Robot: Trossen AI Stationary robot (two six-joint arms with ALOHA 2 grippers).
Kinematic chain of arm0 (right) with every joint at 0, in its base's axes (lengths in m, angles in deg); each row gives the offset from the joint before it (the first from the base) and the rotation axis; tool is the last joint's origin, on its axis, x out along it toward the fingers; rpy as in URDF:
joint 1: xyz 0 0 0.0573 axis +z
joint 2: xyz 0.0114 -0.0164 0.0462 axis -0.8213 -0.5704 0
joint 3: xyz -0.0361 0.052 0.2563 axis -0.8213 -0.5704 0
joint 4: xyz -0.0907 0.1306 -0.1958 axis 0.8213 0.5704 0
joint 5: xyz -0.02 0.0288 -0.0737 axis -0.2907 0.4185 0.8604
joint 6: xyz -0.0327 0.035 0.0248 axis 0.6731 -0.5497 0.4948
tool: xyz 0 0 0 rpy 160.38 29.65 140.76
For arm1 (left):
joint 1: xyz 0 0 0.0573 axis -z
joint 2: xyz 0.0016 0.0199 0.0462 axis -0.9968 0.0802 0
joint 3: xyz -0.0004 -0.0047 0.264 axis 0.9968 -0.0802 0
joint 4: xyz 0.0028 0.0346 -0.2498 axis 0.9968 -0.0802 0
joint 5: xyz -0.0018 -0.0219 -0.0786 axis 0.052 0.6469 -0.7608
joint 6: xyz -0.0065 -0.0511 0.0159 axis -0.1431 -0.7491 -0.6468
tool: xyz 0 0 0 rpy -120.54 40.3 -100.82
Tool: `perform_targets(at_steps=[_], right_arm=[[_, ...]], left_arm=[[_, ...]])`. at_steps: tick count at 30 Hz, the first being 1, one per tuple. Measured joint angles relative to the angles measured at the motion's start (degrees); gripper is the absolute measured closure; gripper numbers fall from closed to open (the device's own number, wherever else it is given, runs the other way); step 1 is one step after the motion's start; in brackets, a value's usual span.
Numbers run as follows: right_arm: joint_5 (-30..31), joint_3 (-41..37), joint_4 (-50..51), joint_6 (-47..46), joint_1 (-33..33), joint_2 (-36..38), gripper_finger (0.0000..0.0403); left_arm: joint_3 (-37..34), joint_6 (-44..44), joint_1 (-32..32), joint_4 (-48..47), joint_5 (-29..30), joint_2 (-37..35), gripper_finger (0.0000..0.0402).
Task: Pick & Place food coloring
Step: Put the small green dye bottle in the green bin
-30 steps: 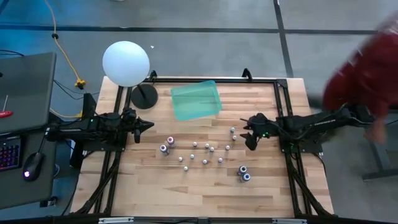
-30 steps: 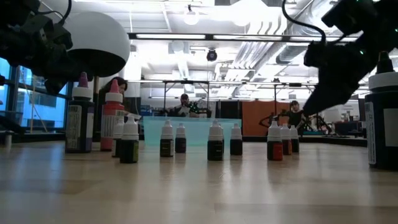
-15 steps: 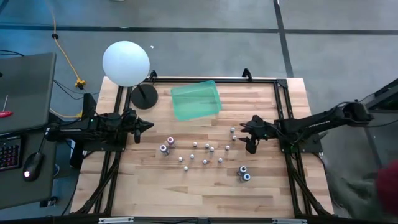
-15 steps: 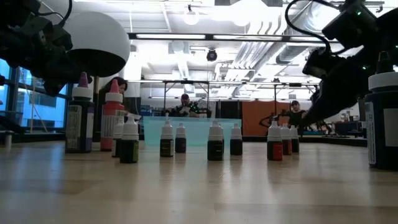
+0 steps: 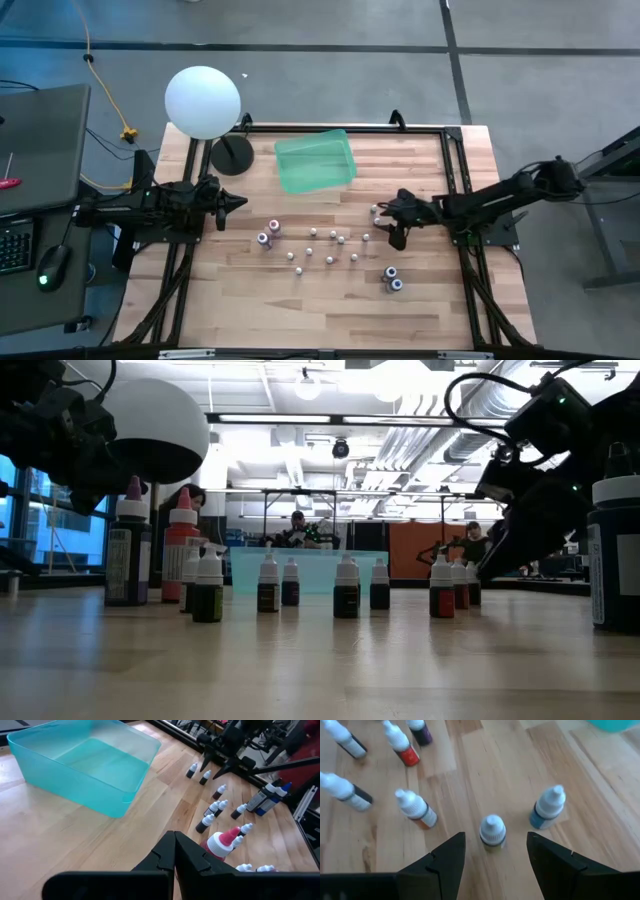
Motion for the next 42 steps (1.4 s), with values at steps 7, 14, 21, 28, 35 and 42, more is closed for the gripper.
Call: perform_targets(at_steps=[7, 14, 21, 28, 35, 42], right_arm=[[-0.1, 0.0, -3.6, 0.0, 0.0, -3.2, 0.0199], [-0.2, 0.0, -6.7, -0.2, 0.0, -5.3, 0.0199], [-0.3, 0.0, -6.7, -1.5, 0.0, -6.1, 0.0218], [-0.5, 0.0, -6.8, -1.7, 0.0, -6.1, 0.0281], [-1.4, 0.0, -7.0, -1.7, 0.0, -6.1, 0.0323], [-1.4, 0.2, -7.0, -1.7, 0.0, -6.1, 0.0325]], left_arm=[[0.0, 0.0, 0.0, 0.0, 0.0, 0.0, 0.0401], [0.0, -0.1, 0.0, 0.0, 0.0, 0.0, 0.0401], [0.0, -0.1, 0.0, 0.0, 0.1, 0.0, 0.0401], [0.0, -0.1, 0.0, 0.0, 0.2, 0.0, 0.0401], [0.0, -0.1, 0.0, 0.0, 0.2, 0.0, 0.0401], [0.0, -0.1, 0.0, 0.0, 0.1, 0.0, 0.0401]])
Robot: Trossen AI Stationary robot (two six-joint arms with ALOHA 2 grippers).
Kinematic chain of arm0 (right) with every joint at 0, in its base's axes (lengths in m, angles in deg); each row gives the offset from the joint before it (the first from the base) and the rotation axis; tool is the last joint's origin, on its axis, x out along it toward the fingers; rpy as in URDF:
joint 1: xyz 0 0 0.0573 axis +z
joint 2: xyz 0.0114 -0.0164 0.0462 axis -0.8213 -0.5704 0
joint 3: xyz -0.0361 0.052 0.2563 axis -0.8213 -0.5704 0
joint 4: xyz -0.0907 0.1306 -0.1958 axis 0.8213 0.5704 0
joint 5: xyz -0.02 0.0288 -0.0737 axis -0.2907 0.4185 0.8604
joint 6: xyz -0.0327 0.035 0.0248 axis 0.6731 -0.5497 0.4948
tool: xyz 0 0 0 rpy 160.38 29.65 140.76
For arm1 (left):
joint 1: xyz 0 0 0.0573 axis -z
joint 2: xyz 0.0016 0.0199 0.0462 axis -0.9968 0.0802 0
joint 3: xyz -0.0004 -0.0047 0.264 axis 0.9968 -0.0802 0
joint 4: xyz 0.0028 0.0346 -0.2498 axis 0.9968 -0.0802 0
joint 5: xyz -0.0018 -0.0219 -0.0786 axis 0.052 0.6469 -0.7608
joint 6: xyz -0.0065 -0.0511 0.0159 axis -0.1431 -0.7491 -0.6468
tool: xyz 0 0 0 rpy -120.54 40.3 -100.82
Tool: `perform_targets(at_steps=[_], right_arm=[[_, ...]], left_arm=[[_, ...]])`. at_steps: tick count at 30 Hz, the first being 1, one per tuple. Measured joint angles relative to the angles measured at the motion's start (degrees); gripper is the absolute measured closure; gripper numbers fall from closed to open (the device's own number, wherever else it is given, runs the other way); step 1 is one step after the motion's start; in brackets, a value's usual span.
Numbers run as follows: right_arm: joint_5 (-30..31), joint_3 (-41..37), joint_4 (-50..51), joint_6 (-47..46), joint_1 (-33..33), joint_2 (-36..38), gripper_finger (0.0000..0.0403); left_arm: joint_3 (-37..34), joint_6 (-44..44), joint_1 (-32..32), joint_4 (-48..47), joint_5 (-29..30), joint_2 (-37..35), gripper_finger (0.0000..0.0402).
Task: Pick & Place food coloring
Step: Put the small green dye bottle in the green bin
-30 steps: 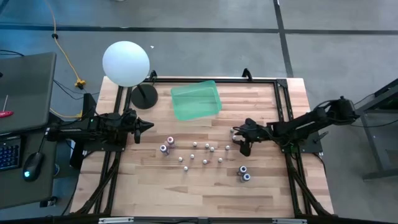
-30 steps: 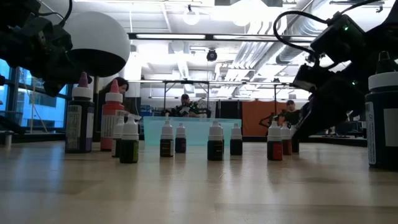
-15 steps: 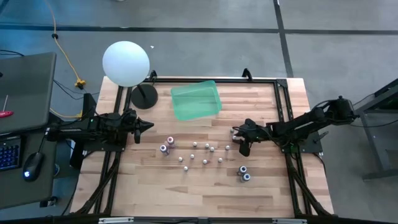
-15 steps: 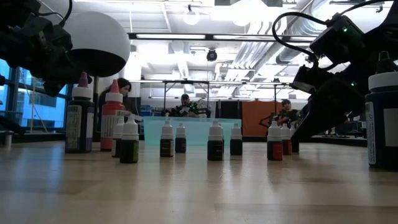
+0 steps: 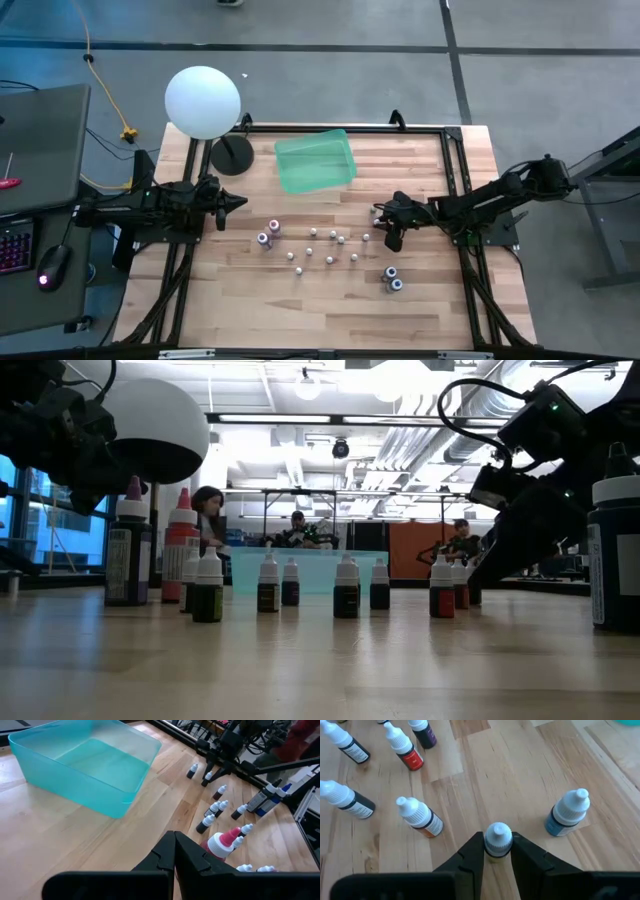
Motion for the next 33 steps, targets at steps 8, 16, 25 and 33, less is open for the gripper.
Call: perform_targets(at_steps=[8, 16, 25, 33], right_arm=[[-0.1, 3.7, 0.9, 0.6, 0.0, 0.3, 0.0328], [-0.1, 11.5, 4.8, 3.6, -0.4, 3.0, 0.0327], [6.0, 26.0, 10.6, 7.8, -6.0, 3.6, 0.0321], [8.7, 36.9, 13.9, 13.7, -15.9, 1.0, 0.0321]], left_arm=[[0.0, -0.2, 0.0, 0.0, 0.0, 0.0, 0.0401], [0.0, -0.2, 0.0, 0.0, -0.1, 0.0, 0.0401], [0.0, -0.2, 0.0, 0.2, -0.1, 0.0, 0.0401], [0.0, -0.2, 0.0, 0.5, 0.0, 0.0, 0.0401]])
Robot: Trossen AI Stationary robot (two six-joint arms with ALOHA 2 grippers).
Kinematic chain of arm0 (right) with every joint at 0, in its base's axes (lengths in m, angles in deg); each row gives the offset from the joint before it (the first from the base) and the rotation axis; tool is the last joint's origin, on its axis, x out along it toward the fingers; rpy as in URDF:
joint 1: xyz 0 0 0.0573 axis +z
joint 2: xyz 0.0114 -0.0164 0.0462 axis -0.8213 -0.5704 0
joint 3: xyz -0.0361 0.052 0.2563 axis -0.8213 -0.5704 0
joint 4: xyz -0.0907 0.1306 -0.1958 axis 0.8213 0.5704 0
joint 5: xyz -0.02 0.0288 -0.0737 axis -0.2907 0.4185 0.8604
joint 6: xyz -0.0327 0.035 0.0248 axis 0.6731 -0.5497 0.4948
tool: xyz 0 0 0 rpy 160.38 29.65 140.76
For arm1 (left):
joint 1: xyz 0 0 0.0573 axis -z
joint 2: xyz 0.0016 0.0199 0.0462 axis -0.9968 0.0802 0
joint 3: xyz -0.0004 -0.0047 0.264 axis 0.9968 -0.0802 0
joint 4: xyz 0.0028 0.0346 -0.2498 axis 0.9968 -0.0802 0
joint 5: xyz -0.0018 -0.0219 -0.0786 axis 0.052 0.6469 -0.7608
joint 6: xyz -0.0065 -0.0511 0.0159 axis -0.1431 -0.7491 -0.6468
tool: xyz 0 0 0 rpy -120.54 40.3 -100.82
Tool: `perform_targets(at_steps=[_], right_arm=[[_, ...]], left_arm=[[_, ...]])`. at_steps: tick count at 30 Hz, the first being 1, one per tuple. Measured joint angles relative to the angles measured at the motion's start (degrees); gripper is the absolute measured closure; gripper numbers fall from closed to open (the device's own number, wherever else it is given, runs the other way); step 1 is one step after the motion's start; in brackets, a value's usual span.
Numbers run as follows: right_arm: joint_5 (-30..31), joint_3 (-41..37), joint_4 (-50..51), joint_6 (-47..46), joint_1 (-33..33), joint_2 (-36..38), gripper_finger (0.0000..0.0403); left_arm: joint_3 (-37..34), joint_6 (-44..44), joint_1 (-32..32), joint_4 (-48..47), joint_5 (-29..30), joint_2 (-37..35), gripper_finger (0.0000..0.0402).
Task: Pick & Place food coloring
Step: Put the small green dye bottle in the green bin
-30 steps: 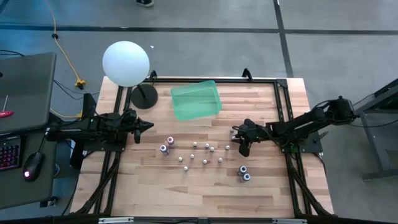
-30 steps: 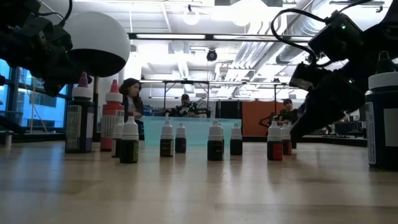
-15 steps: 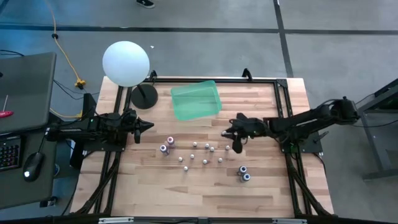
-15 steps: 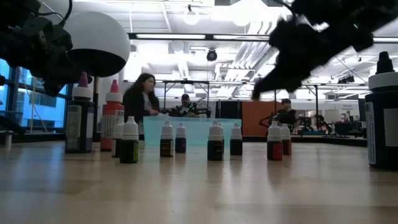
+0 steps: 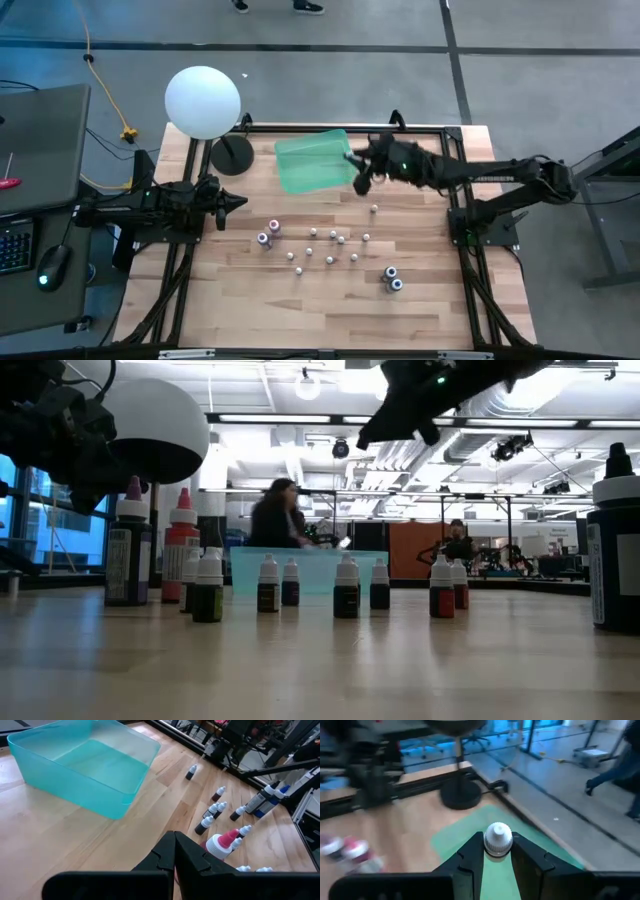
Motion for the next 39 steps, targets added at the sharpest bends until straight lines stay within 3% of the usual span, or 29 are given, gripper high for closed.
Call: perform_targets(at_steps=[6, 11, 23, 32, 39], right_arm=[[-6.6, 8.8, 1.5, 0.9, -7.3, -11.1, 0.0319], [-7.3, 16.8, 6.5, 1.8, -10.7, -22.0, 0.0319], [-13.8, 34.6, 13.6, -0.2, -12.7, -42.3, 0.0319], [-13.1, 40.9, 21.7, -2.9, -11.4, -47.8, 0.032], [-6.3, 40.9, 26.6, -7.6, -12.2, -48.3, 0.032]], left_arm=[[0.0, 0.0, 0.0, 0.0, 0.9, 0.0, 0.0401], [0.0, 0.0, 0.0, 0.0, 1.0, 0.0, 0.0401], [0.0, 0.0, 0.0, 0.0, 0.9, 0.0, 0.0401], [0.0, 0.0, 0.0, 0.0, 0.9, 0.0, 0.0401], [0.0, 0.0, 0.0, 0.0, 0.9, 0.0, 0.0401]])
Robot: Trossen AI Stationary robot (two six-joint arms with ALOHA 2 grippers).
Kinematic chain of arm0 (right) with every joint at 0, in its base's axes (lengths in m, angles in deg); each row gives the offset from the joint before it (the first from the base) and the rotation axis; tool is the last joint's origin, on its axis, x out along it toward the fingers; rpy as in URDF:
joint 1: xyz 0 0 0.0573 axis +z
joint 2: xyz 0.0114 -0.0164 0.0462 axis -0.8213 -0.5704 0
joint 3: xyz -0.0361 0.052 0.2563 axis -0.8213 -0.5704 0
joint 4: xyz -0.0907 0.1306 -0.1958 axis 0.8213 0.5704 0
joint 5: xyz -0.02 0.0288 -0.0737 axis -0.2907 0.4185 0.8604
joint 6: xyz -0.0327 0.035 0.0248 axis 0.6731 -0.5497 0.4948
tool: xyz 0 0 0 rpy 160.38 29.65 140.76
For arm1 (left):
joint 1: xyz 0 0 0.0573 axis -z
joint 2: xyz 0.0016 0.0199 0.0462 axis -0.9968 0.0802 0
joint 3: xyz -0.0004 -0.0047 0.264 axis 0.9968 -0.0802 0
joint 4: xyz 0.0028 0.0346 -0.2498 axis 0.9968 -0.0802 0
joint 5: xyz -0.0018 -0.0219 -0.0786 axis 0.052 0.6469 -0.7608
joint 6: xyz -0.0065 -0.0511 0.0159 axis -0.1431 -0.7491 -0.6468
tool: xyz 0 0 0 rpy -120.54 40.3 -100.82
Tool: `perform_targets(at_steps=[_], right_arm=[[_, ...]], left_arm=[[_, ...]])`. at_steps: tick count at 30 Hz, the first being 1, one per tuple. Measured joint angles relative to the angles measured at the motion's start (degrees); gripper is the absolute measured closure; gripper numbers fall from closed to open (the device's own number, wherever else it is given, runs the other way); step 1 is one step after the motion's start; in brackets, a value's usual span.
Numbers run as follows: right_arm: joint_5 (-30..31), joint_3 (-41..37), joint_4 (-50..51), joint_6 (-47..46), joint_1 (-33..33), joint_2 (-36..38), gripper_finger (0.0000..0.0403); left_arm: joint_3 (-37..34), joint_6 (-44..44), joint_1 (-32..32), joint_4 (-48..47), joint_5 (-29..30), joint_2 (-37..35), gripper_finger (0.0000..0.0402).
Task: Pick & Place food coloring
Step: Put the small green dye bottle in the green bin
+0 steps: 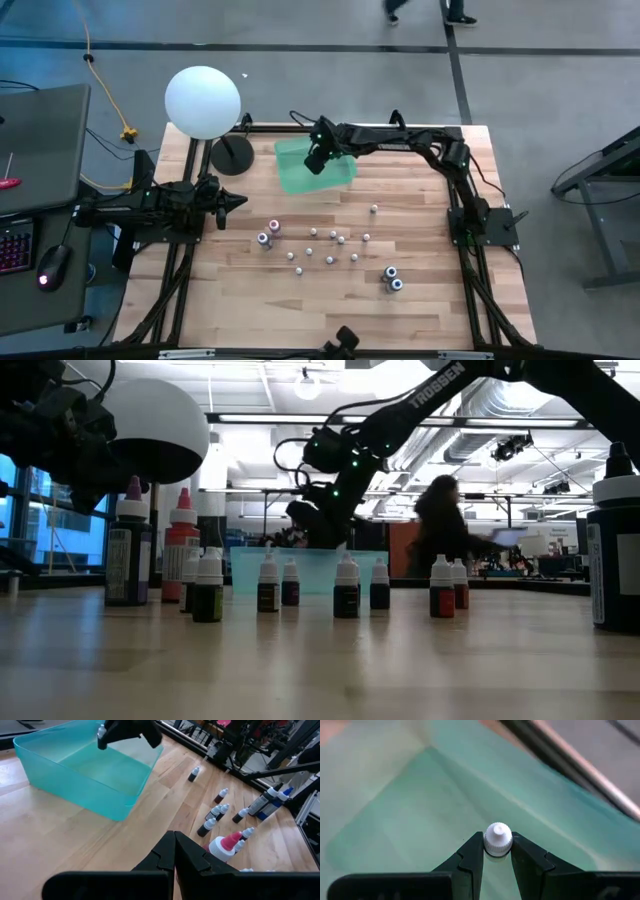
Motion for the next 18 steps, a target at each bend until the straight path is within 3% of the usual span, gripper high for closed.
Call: perform_targets(at_steps=[9, 18], right_arm=[[0.2, -1.8, 0.2, -11.7, -3.6, 0.0, 0.032], [-1.6, -4.7, 0.9, -12.8, -4.6, 0.2, 0.032]], left_arm=[[0.0, 0.0, 0.0, 0.0, 0.0, 0.0, 0.0401], [0.0, 0.0, 0.0, 0.0, 0.0, 0.0, 0.0401]])
